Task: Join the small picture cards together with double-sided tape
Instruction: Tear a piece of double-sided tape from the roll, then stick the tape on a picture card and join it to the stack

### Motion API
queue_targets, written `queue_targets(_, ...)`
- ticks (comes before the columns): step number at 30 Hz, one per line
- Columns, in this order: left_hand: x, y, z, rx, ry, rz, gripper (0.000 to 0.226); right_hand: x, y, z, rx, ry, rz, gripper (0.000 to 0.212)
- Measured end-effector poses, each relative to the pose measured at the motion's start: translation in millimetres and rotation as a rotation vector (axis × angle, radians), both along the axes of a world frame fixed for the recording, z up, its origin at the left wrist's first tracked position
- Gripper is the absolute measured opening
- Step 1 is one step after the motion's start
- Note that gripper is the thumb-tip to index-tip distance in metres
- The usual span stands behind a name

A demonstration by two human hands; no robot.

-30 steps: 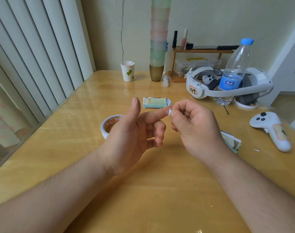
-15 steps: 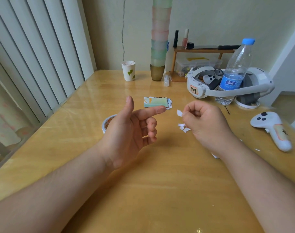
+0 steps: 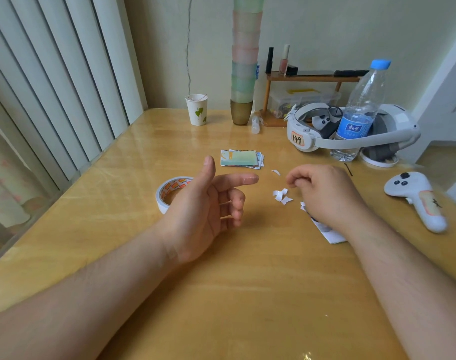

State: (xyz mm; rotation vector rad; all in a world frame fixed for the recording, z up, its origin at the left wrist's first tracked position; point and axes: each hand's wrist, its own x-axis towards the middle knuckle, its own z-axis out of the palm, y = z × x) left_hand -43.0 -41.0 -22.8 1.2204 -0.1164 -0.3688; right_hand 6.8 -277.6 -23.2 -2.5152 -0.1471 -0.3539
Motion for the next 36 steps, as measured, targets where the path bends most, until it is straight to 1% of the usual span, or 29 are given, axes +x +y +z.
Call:
queue_targets(3,0.1,0.2,-2.4,0.034,-0.031,-0.013,0.078,-2.5,-21.8,16.5,-0.046,0.101,-0.019,0.037)
queue_targets(5,-0.3,-1.0,-4.7,0.083,-0.068,-0.034,0.077,-4.5,-39.4,24.5,-0.113,0.196,0.0,0.031)
queue_targets(7,-1.2,-3.5,-7.1,0.122,-0.112,-0.068,0.076,-8.1,-51.9,28.1,-0.182,0.314,0.07,0.024)
queue_targets(9,-2.5,-7.5,-8.4,0.112,-0.136,-0.103,0.075,-10.3,-57.1,26.6,-0.244,0.416,0.154,0.032)
queue_targets(11,-4.0,-12.0,-8.2,0.075,-0.136,-0.132,0.075,-10.2,-56.0,23.3,-0.28,0.452,0.195,0.037)
queue_targets(15,-4.0,-17.3,-7.6,0.052,-0.139,-0.166,0.074,-6.1,-55.4,17.4,-0.221,0.416,0.174,0.035)
queue_targets(23,0.6,-11.9,-7.7,-0.013,-0.083,-0.135,0.074,-5.5,-55.3,16.5,-0.165,0.366,0.14,0.04)
queue_targets(27,0.3,-10.7,-6.8,-0.031,-0.073,-0.128,0.074,-6.1,-59.3,21.4,-0.085,0.312,0.091,0.03)
queue_targets(32,0.2,-10.4,-7.2,-0.03,-0.068,-0.128,0.074,-6.0,-63.4,24.0,-0.147,0.307,0.026,0.012)
queue_targets(34,0.1,-11.1,-6.4,-0.026,-0.066,-0.129,0.073,-9.3,-63.7,30.7,-0.145,0.329,0.007,0.01)
queue_targets(36,0.1,-11.4,-5.7,-0.022,-0.07,-0.124,0.072,-13.0,-65.1,41.4,-0.112,0.303,0.008,0.008)
